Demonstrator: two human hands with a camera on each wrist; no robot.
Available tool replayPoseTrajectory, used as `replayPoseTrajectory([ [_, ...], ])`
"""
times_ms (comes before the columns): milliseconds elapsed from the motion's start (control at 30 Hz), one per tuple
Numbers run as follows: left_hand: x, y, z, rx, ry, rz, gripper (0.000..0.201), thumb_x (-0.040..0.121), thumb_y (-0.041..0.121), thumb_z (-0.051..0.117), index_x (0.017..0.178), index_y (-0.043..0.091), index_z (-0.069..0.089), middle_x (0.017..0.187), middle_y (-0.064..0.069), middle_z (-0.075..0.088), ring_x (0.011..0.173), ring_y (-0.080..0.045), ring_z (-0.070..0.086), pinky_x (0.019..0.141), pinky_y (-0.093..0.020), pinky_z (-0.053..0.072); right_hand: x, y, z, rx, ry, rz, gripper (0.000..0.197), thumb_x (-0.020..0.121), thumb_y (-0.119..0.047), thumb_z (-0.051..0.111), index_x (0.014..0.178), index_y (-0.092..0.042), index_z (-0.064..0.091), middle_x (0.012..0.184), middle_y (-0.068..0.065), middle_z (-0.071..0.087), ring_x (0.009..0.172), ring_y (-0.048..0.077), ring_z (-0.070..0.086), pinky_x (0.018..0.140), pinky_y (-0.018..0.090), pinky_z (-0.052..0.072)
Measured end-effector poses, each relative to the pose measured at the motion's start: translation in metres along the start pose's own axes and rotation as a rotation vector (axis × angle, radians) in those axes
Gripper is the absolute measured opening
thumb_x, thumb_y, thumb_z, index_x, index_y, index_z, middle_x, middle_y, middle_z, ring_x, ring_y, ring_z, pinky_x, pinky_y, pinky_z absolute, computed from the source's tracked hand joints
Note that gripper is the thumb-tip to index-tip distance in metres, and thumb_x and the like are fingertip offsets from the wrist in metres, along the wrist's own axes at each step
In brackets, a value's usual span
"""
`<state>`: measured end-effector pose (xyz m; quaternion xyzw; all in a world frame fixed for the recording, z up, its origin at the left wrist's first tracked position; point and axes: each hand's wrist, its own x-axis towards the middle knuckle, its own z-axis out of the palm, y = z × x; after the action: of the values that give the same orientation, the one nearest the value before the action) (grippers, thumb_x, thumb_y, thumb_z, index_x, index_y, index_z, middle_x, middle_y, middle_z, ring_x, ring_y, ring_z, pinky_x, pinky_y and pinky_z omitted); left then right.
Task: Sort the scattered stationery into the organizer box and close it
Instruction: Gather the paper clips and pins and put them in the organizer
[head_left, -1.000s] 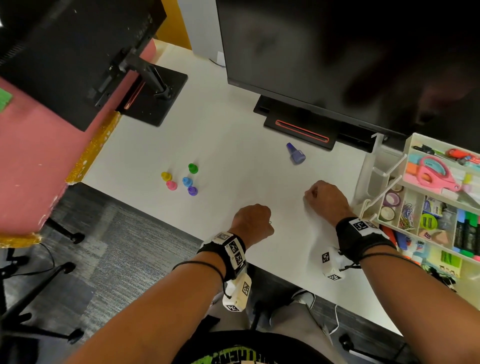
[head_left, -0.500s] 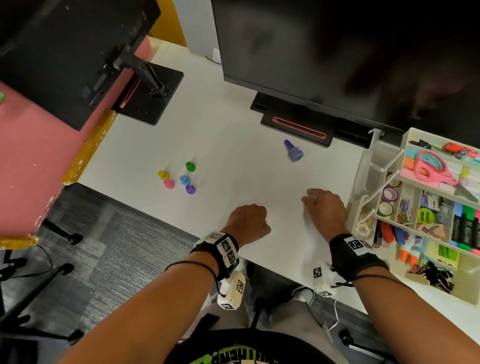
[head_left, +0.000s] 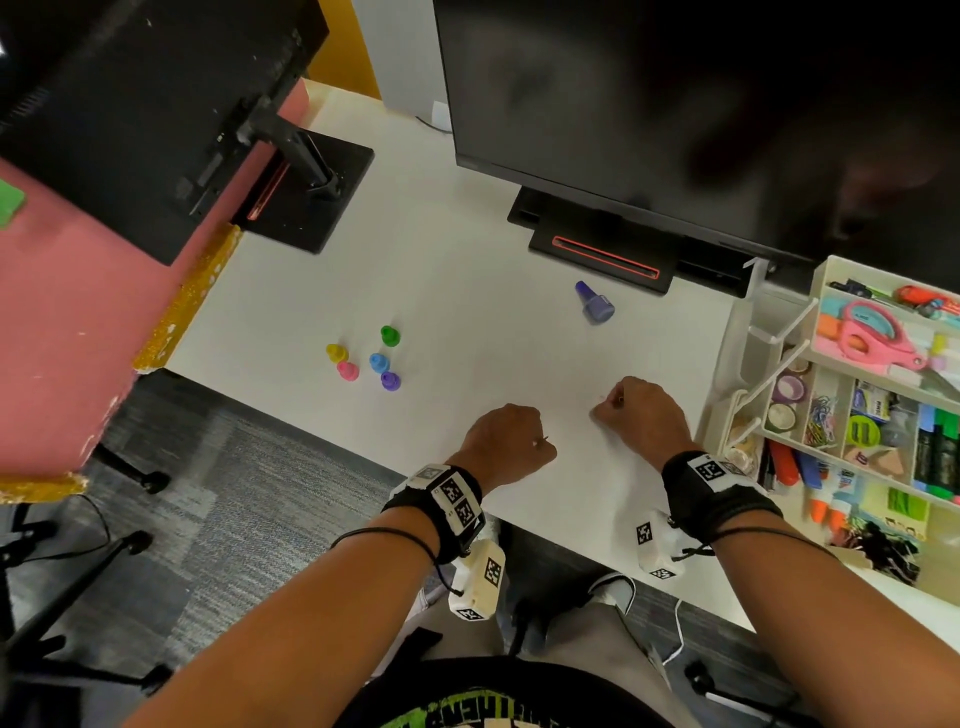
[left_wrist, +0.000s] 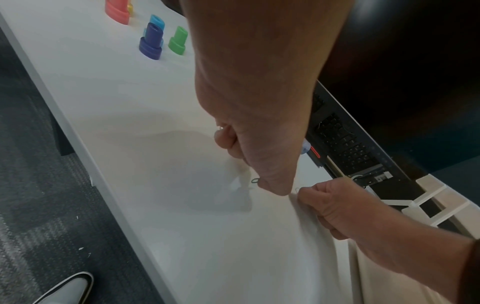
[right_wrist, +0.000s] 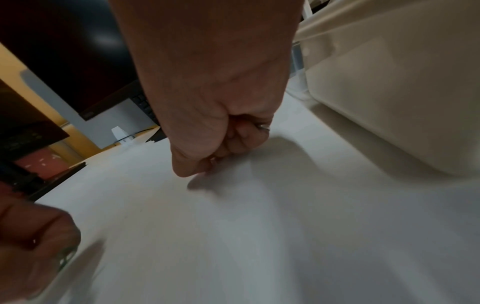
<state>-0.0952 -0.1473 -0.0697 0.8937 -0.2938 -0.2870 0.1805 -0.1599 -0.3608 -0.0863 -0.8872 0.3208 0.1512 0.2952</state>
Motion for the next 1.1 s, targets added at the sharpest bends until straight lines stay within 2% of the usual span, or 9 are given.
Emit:
replayPoseTrajectory([
  [167, 0.002, 0.002, -0.003, -0.087, 0.019, -0.002, 0.023, 0.088, 0.040, 0.063, 0.091, 0.018, 0.067, 0.093, 0.003, 0.068, 0.088, -0.020, 0.063, 0.075, -0.031, 0.051, -0.010, 0.000, 0.003, -0.120, -0.017, -0.078, 0.020, 0.088, -0.041, 0.065, 0.086, -0.022, 0.058, 0.079, -0.004, 0.066, 0.075, 0.023, 0.063, 0.066, 0.034, 0.044],
  [233, 0.003, 0.006, -0.005, -0.147, 0.013, -0.009, 0.021, 0.086, 0.042, 0.063, 0.085, 0.021, 0.063, 0.091, 0.005, 0.067, 0.087, -0.018, 0.062, 0.075, -0.031, 0.051, -0.017, -0.001, 0.003, -0.045, -0.003, -0.072, 0.021, 0.090, -0.040, 0.062, 0.085, -0.020, 0.058, 0.077, -0.004, 0.065, 0.072, 0.021, 0.062, 0.066, 0.035, 0.047],
  [333, 0.007, 0.018, -0.009, -0.290, -0.008, -0.034, 0.025, 0.085, 0.039, 0.063, 0.072, 0.018, 0.058, 0.076, 0.007, 0.063, 0.074, -0.016, 0.060, 0.067, -0.030, 0.049, -0.035, -0.003, -0.002, 0.360, 0.049, -0.021, 0.027, 0.093, -0.027, 0.057, 0.075, -0.009, 0.053, 0.071, 0.000, 0.061, 0.065, 0.022, 0.053, 0.062, 0.036, 0.043],
  [400, 0.009, 0.033, -0.014, -0.404, -0.041, -0.044, 0.033, 0.084, 0.036, 0.059, 0.061, 0.016, 0.045, 0.062, 0.005, 0.051, 0.058, -0.017, 0.046, 0.059, -0.030, 0.042, -0.050, -0.008, -0.011, 0.805, 0.072, 0.106, 0.024, 0.088, -0.013, 0.051, 0.065, -0.011, 0.045, 0.065, 0.003, 0.049, 0.059, 0.021, 0.041, 0.055, 0.033, 0.035],
  [500, 0.009, 0.064, -0.021, -0.549, -0.159, -0.031, 0.032, 0.084, 0.036, 0.047, 0.062, 0.018, 0.030, 0.062, -0.001, 0.033, 0.062, -0.019, 0.029, 0.060, -0.036, 0.029, -0.072, -0.007, -0.028, 1.354, 0.029, 0.219, 0.022, 0.077, -0.001, 0.039, 0.060, -0.015, 0.037, 0.065, 0.006, 0.044, 0.056, 0.018, 0.031, 0.046, 0.028, 0.023],
  [633, 0.006, 0.107, -0.021, -0.653, -0.307, -0.031, 0.032, 0.079, 0.040, 0.040, 0.054, 0.022, 0.031, 0.052, 0.006, 0.034, 0.060, -0.021, 0.027, 0.062, -0.037, 0.027, -0.095, 0.007, -0.053, 1.548, 0.021, 0.187, 0.025, 0.076, 0.007, 0.031, 0.066, -0.016, 0.033, 0.068, 0.005, 0.039, 0.055, 0.015, 0.028, 0.047, 0.026, 0.016],
  [800, 0.006, 0.163, -0.017, -0.706, -0.311, 0.010, 0.030, 0.076, 0.041, 0.041, 0.055, 0.021, 0.034, 0.053, 0.005, 0.036, 0.059, -0.021, 0.029, 0.058, -0.035, 0.028, -0.107, 0.042, -0.086, 1.724, 0.035, 0.307, 0.012, 0.091, -0.008, 0.046, 0.083, -0.013, 0.053, 0.073, 0.004, 0.048, 0.056, 0.013, 0.041, 0.043, 0.019, 0.033],
  [967, 0.009, 0.216, -0.014, -0.871, -0.337, -0.057, 0.026, 0.082, 0.027, 0.044, 0.058, 0.021, 0.037, 0.055, 0.002, 0.034, 0.049, -0.016, 0.027, 0.050, -0.027, 0.022, -0.110, 0.086, -0.136, 1.787, 0.176, 0.374, 0.019, 0.101, -0.010, 0.045, 0.099, 0.000, 0.061, 0.091, 0.017, 0.069, 0.085, 0.027, 0.070, 0.061, 0.026, 0.061],
  [1100, 0.013, 0.247, -0.006, -0.946, -0.366, -0.131, 0.024, 0.081, 0.018, 0.047, 0.061, 0.020, 0.033, 0.055, 0.000, 0.032, 0.045, -0.015, 0.024, 0.048, -0.025, 0.020, -0.104, 0.114, -0.171, 1.604, 0.210, 0.413, 0.020, 0.105, -0.012, 0.047, 0.109, 0.002, 0.060, 0.116, 0.025, 0.069, 0.112, 0.035, 0.070, 0.082, 0.032, 0.064],
])
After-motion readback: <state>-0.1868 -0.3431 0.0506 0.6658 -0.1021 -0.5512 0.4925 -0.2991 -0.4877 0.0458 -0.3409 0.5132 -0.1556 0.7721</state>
